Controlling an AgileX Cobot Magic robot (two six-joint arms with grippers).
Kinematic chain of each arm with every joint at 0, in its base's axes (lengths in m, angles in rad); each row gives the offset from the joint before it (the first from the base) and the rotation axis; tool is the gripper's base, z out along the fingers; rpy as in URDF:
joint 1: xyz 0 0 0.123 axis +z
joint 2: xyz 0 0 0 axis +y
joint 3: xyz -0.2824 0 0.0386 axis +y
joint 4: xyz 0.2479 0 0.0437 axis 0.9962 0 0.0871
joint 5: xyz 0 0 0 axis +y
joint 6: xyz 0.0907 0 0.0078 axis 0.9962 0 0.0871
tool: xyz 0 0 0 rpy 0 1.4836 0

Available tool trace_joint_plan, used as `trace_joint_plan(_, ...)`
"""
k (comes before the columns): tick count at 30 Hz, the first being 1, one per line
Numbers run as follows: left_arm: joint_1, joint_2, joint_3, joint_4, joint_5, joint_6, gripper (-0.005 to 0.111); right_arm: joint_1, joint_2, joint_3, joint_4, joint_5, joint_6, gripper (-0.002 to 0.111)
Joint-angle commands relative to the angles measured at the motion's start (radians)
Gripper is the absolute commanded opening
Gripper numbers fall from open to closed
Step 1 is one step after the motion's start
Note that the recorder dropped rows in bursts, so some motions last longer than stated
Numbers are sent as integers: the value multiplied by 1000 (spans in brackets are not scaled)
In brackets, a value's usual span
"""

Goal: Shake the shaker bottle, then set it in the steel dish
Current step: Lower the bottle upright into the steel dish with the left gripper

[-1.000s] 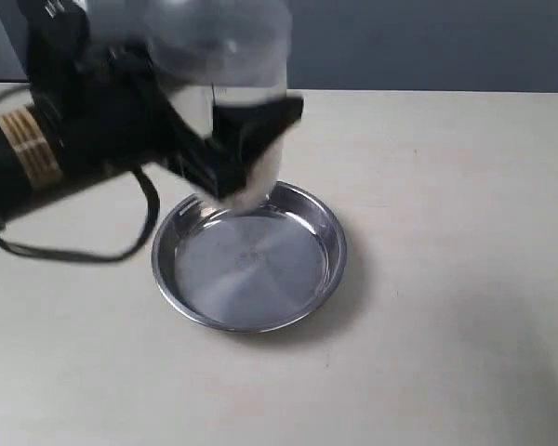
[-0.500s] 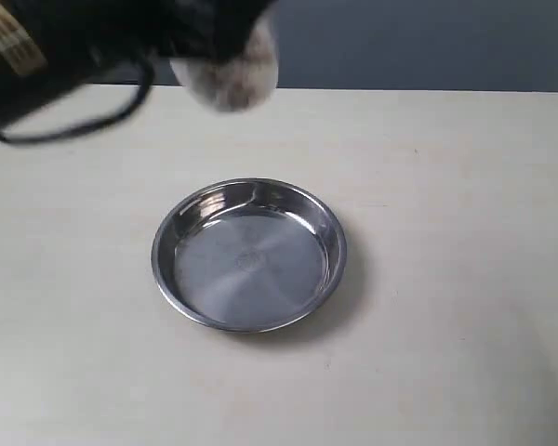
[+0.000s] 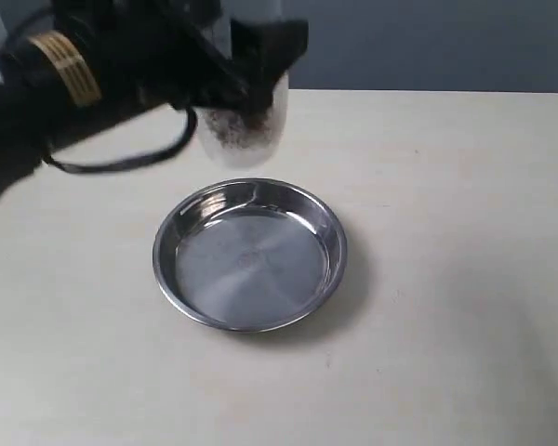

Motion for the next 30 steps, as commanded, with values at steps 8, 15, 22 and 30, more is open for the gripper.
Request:
trace_joint_plan(8,-12,160,106,37,-301,37,0,-3,-5,1,-2,-12,-2,-1)
trace_joint_plan(15,-12,252,106,-2,-380,34,0,-3,-5,1,-2,-12,-2,-1)
trace_joint_plan(22,-12,425,106,-94,-579,42,0,-3,-5,1,-2,-12,-2,-1)
trace_joint_plan(30,-12,569,106,-188,-700,80,0,-3,-5,1,-2,-12,-2,-1)
